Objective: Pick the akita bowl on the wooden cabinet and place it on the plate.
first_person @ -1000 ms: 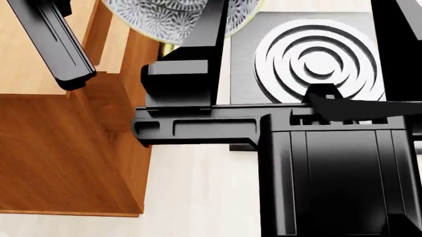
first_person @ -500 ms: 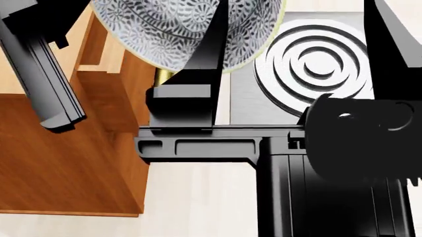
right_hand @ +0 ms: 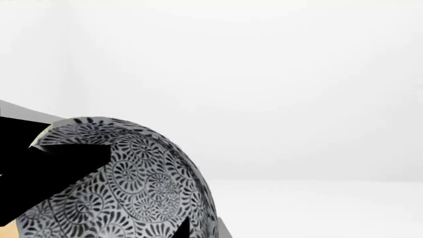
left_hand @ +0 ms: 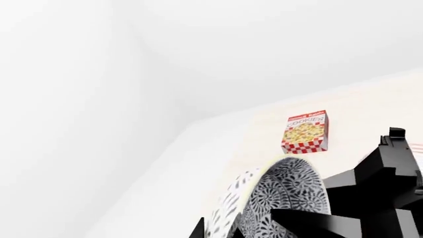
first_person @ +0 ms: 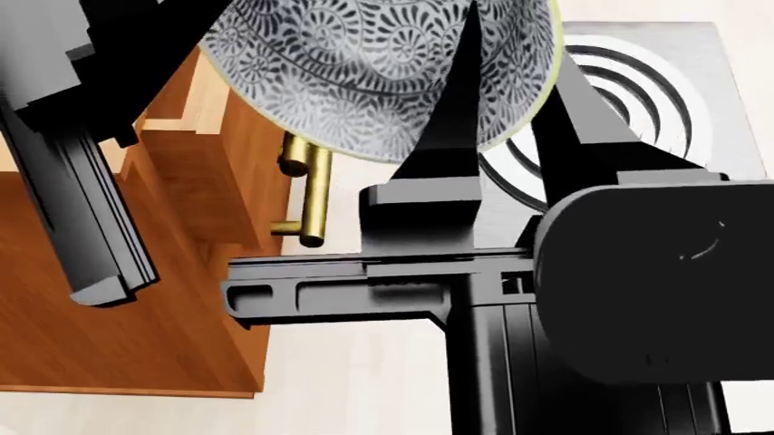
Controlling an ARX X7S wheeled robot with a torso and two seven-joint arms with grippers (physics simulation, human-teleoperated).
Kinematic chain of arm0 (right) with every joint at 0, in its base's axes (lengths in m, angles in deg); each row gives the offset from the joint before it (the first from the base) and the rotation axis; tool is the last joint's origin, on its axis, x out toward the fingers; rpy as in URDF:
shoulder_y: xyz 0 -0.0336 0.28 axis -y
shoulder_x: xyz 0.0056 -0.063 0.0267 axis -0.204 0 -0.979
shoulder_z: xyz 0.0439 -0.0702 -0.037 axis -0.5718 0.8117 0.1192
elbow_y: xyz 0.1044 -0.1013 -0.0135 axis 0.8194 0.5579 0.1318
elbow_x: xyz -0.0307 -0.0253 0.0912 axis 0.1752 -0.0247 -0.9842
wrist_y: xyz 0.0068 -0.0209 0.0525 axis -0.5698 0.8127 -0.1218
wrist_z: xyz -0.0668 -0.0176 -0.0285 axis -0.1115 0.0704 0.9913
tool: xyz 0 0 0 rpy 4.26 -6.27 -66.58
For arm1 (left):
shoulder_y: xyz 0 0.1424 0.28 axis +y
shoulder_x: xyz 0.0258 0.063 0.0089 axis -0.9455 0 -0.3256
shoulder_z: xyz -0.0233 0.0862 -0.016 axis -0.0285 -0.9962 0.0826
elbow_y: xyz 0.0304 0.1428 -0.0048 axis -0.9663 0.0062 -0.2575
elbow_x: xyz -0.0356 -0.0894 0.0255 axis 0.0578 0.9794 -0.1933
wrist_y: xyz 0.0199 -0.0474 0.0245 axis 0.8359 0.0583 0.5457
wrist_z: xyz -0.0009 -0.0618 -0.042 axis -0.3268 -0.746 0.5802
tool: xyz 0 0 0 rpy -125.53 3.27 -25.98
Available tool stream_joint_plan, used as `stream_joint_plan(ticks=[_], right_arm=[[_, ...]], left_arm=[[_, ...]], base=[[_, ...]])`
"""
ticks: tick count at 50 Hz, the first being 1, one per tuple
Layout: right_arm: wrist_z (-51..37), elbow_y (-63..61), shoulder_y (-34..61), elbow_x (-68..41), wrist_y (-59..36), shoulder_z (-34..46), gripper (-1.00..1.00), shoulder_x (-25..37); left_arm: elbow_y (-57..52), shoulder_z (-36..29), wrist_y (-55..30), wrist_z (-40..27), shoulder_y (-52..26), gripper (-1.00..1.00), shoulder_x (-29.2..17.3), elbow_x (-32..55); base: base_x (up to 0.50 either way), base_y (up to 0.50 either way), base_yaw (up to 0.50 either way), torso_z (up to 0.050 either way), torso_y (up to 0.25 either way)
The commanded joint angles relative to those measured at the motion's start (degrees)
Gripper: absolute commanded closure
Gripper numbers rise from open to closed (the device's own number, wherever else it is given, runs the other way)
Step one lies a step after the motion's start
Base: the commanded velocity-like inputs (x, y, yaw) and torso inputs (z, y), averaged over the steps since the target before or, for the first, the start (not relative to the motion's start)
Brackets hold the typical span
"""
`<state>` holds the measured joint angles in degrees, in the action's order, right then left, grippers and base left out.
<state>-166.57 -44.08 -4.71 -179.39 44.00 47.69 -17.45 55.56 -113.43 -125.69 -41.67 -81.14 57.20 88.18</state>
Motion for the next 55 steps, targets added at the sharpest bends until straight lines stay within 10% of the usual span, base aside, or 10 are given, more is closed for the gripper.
stream_joint_plan(ticks=[1, 7, 8, 37, 55], right_arm=[[-1.9, 0.6, -1.3, 1.2, -3.5, -2.5, 1.00, -0.4], [-1.9, 0.4, -1.6, 1.3, -4.5, -3.8, 1.00, -0.3], [-1.9, 0.3, -1.8, 1.4, -4.9, -4.1, 1.00, -0.4], [-1.9, -1.6, -8.8, 1.5, -9.5, -19.2, 1.00, 2.2], [-1.9, -2.2, -10.6, -0.9, 1.0, -23.7, 1.00, 17.3]], left_arm=[[0.2, 0.5, 0.5, -1.6, 0.1, 1.00, -1.1, -2.1], [0.1, -0.5, 0.1, -1.2, 0.5, 1.00, -1.5, -2.3], [-0.1, -0.9, -0.2, -1.2, 0.8, -1.00, -1.6, -2.1], [-3.0, -3.2, -1.7, 1.0, 0.7, -1.00, -3.0, 0.6], [-2.4, -3.9, -1.0, 0.9, 0.4, -1.00, -2.9, -0.3]], base=[[0.00, 0.00, 0.00, 0.000, 0.000], [0.00, 0.00, 0.00, 0.002, 0.000], [0.00, 0.00, 0.00, 0.000, 0.000], [0.00, 0.00, 0.00, 0.000, 0.000], [0.00, 0.00, 0.00, 0.000, 0.001]])
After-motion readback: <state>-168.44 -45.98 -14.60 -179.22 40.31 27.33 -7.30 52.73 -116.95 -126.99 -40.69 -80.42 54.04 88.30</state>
